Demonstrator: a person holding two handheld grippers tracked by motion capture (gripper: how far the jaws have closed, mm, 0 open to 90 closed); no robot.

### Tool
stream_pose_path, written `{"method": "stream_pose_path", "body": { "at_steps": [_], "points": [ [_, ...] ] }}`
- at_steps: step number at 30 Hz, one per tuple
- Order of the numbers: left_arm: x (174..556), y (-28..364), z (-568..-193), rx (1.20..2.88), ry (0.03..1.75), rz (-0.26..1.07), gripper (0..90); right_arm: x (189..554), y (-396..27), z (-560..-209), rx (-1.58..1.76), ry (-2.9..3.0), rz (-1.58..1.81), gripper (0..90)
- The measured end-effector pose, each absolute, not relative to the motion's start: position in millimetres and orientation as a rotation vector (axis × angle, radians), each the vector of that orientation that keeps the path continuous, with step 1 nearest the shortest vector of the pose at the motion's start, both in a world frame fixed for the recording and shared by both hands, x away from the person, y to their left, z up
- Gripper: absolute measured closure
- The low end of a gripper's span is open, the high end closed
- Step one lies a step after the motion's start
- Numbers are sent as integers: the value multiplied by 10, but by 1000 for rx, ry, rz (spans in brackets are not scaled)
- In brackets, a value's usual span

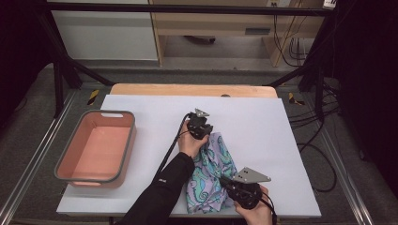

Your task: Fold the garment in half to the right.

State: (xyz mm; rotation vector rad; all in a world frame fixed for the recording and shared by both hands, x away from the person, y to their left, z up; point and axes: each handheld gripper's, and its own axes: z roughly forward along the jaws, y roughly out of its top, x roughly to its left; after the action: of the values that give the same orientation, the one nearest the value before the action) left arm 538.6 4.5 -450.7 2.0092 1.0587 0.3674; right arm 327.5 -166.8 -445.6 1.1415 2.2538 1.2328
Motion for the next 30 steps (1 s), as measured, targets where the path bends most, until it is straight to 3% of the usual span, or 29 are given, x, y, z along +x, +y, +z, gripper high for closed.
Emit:
{"method": "stream_pose_path", "body": {
  "at_steps": [3, 6, 12, 18, 25, 30],
  "points": [
    [5385, 17, -4527, 2007, 1040, 357, 796, 3277, -1696, -4467, 1151, 2251, 1213, 868],
    [5390, 20, -4537, 1981, 1015, 301, 717, 3275, -1714, -4492, 1160, 2260, 1150, 865],
    [5284, 176, -4393, 1973, 967, 266, 400, 3291, -1782, -4548, 1216, 2277, 1064, 813],
    [5038, 610, -4252, 1940, 922, 246, 216, 3312, -1895, -4407, 1175, 2192, 1167, 672],
    [4768, 1100, -4246, 1912, 921, 269, 119, 3495, -1765, -4340, 1078, 2233, 1252, 476],
    [4575, 1362, -4379, 1941, 954, 266, 79, 3664, -1609, -4459, 1065, 2310, 1228, 496]
  ]
}}
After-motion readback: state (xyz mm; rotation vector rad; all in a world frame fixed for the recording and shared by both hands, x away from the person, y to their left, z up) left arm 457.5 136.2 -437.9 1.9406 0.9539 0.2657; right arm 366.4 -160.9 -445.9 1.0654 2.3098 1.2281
